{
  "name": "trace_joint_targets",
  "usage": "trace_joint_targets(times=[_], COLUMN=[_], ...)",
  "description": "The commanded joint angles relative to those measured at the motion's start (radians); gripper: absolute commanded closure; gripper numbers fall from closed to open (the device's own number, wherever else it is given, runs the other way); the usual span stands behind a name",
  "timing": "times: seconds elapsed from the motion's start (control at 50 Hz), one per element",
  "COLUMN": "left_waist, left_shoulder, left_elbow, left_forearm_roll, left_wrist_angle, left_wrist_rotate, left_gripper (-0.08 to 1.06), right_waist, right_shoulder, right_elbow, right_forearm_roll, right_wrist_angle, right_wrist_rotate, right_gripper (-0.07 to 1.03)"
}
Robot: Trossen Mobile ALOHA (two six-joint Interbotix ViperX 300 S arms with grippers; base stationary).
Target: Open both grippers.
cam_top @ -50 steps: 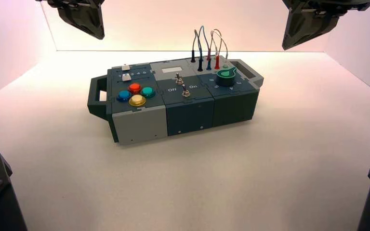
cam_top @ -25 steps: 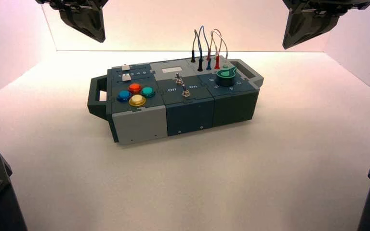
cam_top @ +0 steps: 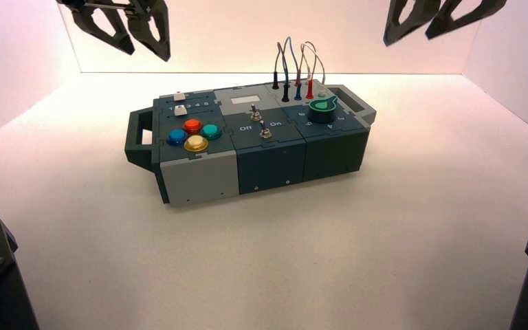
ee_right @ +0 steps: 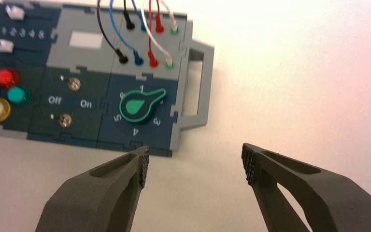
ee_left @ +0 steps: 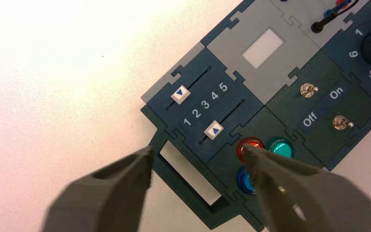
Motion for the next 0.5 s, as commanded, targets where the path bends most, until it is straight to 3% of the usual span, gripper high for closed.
trace_joint_targets(times=[0.02, 0.5], left_waist=[-0.002, 0.009], left_shoulder=[-0.026, -0.041], left_elbow=[-0.023, -0.021], left_forearm_roll=[0.0, 0.012], left_wrist_angle=[-0.011, -0.015], left_wrist_rotate=[0.008, 0.008], left_gripper=[-0.05, -0.05], right_waist=[0.002, 0.002], right_shoulder=[-0.025, -0.005], right_elbow=[-0.018, -0.014], right_forearm_roll=[-0.002, 0.006], right_wrist_angle=[-0.017, -0.011], right_wrist_rotate=[0.006, 0.018], right_gripper=[-0.03, -0.03])
